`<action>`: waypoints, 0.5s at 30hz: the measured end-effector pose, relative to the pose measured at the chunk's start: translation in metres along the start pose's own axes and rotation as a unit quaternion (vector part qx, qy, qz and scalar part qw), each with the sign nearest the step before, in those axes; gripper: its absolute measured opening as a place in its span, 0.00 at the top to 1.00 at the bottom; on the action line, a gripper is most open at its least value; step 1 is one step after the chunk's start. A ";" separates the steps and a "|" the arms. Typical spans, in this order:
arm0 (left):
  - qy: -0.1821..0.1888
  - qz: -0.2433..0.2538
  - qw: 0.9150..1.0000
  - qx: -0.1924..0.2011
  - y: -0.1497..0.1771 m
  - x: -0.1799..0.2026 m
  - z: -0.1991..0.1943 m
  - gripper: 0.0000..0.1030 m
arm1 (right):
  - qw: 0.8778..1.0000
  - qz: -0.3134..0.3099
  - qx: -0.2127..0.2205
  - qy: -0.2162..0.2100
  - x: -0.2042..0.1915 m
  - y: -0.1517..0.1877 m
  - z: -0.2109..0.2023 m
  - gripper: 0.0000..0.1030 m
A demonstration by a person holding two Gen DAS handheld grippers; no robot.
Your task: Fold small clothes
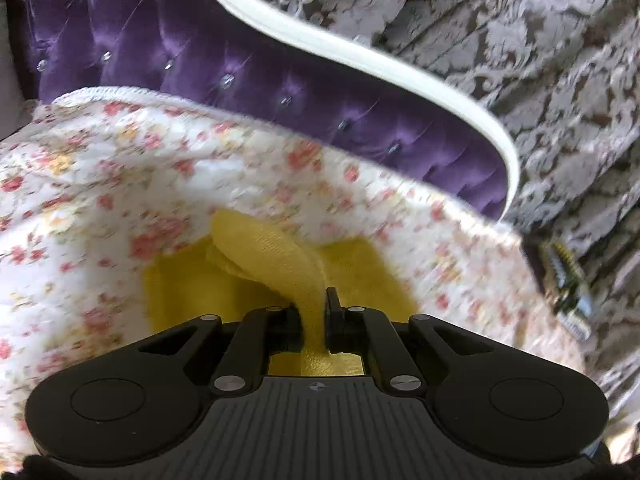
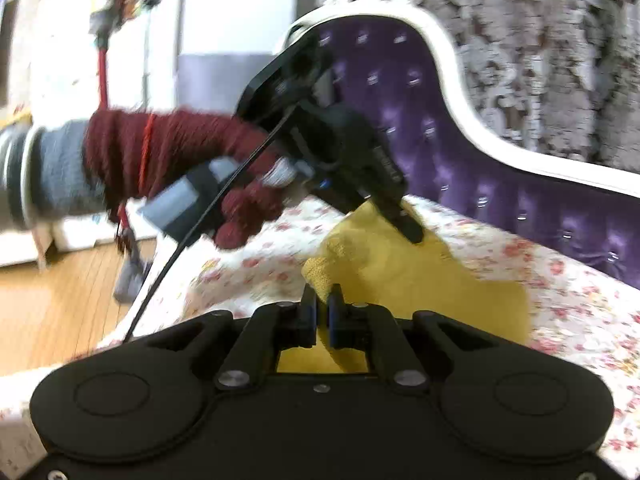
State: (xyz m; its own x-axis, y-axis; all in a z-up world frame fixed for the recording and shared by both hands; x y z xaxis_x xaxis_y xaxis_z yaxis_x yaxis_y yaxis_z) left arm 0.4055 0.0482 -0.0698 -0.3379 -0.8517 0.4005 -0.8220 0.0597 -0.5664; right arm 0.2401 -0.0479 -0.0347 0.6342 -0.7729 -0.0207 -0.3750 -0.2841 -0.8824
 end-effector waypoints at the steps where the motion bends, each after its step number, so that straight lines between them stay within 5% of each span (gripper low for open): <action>1: -0.016 0.005 1.000 -0.008 0.004 -0.008 0.005 0.92 | 1.000 -0.011 -0.015 -0.004 -0.007 0.006 0.012 0.90; 4: -0.033 -0.008 0.999 -0.041 0.018 -0.032 0.026 0.89 | 0.997 -0.034 -0.064 -0.014 -0.021 0.030 0.046 0.78; 8: -0.030 -0.035 0.999 -0.018 0.020 -0.049 0.030 0.79 | 0.995 -0.025 -0.085 -0.055 -0.030 0.050 0.057 0.55; 9: -0.048 -0.032 0.998 -0.010 0.017 -0.053 0.029 0.73 | 0.994 -0.017 -0.079 -0.070 -0.030 0.050 0.052 0.53; 15: -0.151 -0.012 0.988 0.029 -0.007 -0.076 0.024 0.73 | 0.995 0.018 -0.055 -0.077 -0.019 0.043 0.031 0.53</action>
State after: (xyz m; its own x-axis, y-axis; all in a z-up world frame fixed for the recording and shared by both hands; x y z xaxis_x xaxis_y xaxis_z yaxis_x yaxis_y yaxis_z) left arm 0.4483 0.1000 -0.1132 -0.1594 -0.9697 0.1850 -0.7971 0.0159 -0.6036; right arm 0.2329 -0.0275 -0.0866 0.7124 -0.6895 -0.1306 -0.4655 -0.3249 -0.8232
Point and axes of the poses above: each gripper's, at about its wrist camera, not at the fingertips, and z roughly the way its jaws point, x to its right, y to its underside, the point moved 9 cm from there along z, roughly the way its jaws point, and after that the axes turned 6 degrees about -x, right-handed, at the moved point
